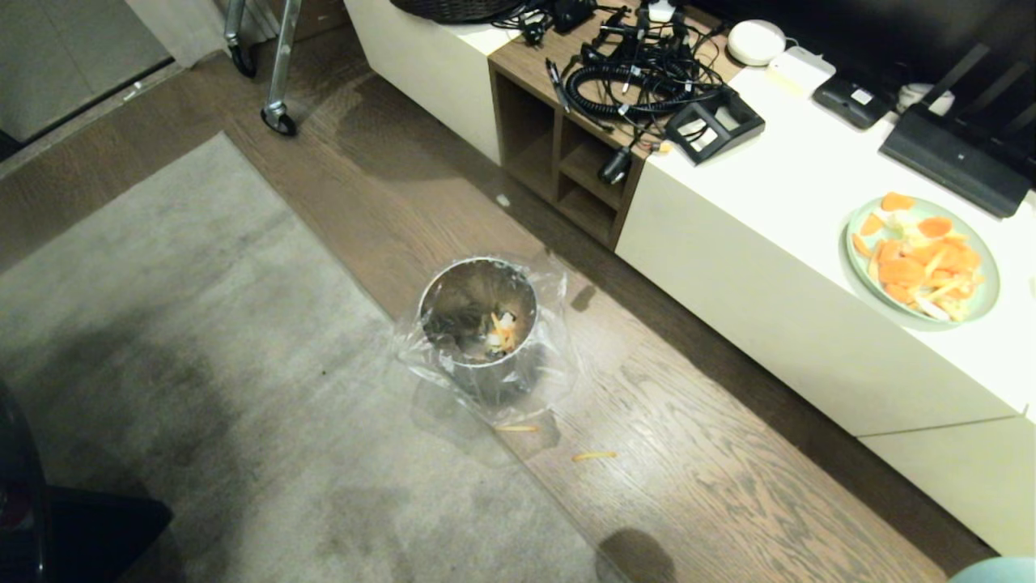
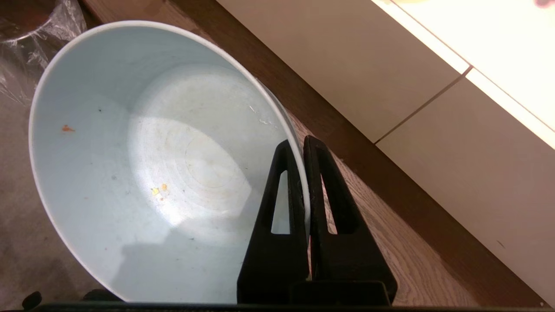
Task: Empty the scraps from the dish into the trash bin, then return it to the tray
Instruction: Put the bowl back to the table
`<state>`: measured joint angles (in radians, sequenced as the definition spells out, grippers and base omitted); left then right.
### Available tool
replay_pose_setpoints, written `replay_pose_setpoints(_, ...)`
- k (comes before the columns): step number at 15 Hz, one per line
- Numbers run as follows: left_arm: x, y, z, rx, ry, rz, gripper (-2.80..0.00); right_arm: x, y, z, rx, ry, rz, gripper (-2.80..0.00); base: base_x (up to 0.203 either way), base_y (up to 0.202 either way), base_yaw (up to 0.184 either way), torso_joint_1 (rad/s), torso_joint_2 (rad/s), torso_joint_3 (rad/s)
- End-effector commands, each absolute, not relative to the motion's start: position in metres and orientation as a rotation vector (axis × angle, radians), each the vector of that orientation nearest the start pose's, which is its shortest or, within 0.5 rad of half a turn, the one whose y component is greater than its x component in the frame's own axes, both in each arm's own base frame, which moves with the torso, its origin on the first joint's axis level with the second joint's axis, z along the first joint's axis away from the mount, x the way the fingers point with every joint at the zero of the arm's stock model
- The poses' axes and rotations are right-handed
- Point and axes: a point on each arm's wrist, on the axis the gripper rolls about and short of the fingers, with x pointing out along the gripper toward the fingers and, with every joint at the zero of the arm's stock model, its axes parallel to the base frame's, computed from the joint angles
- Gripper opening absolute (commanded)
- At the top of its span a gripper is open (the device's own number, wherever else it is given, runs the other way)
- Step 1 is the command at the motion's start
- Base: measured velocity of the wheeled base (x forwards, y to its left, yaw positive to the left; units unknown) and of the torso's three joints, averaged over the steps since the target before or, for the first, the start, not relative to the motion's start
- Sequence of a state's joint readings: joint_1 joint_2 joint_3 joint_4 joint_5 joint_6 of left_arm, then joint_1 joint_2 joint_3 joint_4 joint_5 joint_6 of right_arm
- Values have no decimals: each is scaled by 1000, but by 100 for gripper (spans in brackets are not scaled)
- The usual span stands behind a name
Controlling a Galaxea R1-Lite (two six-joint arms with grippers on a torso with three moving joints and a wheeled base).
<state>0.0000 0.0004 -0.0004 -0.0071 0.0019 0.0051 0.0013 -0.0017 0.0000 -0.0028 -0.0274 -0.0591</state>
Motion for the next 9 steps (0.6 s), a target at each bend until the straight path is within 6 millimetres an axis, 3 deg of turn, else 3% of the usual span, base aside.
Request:
replay_pose_setpoints(1,-23,0,76,5,-6,1,-280,-23,-1,76,-60,-1,-26,-280,0,0,0,0,0,0)
replay_pose_setpoints(9,-23,0,76,5,-5,0,-280,-23,-1,76,-58,-2,-26,-280,0,0,0,2,0,31)
